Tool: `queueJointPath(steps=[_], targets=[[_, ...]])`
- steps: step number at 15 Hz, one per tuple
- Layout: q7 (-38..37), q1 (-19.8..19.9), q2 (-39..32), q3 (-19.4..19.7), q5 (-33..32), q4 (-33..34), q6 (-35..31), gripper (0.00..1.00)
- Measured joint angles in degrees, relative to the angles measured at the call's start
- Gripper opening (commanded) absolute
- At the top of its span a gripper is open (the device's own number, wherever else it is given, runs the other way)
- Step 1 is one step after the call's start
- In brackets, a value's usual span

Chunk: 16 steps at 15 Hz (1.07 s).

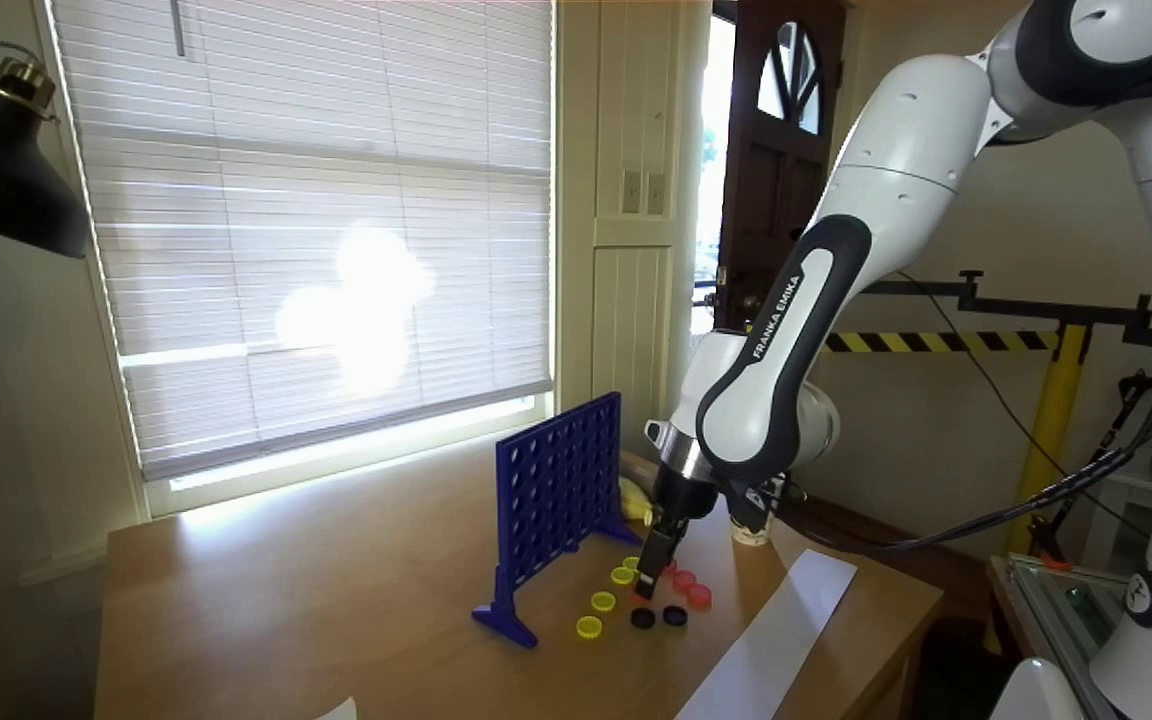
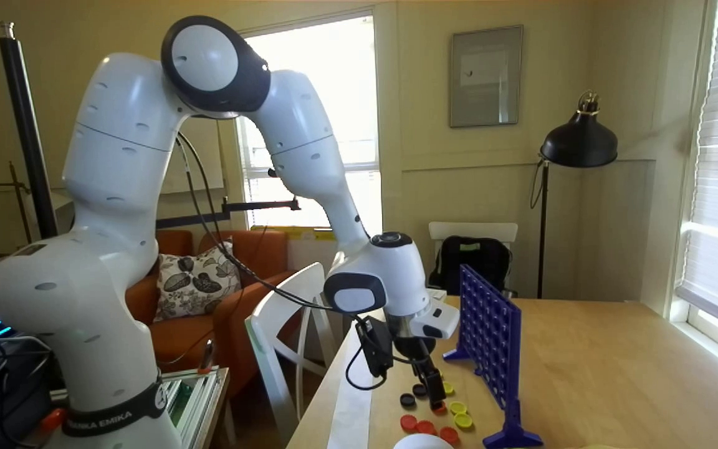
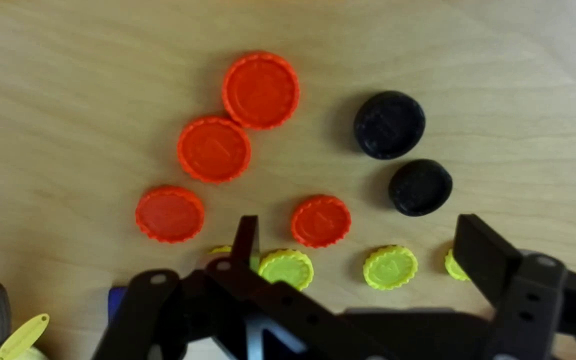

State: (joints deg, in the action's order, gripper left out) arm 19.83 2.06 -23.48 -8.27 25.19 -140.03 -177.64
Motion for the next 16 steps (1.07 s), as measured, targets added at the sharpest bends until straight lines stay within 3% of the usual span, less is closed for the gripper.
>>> queueJointPath(steps=[7,16], targets=[[2.6,3.6,-3.9,-3.4,0.0,1.7,-5.0,1.0],[3.7,6.7,-6.3,-5.6,0.0,3.2,-6.7,1.0]])
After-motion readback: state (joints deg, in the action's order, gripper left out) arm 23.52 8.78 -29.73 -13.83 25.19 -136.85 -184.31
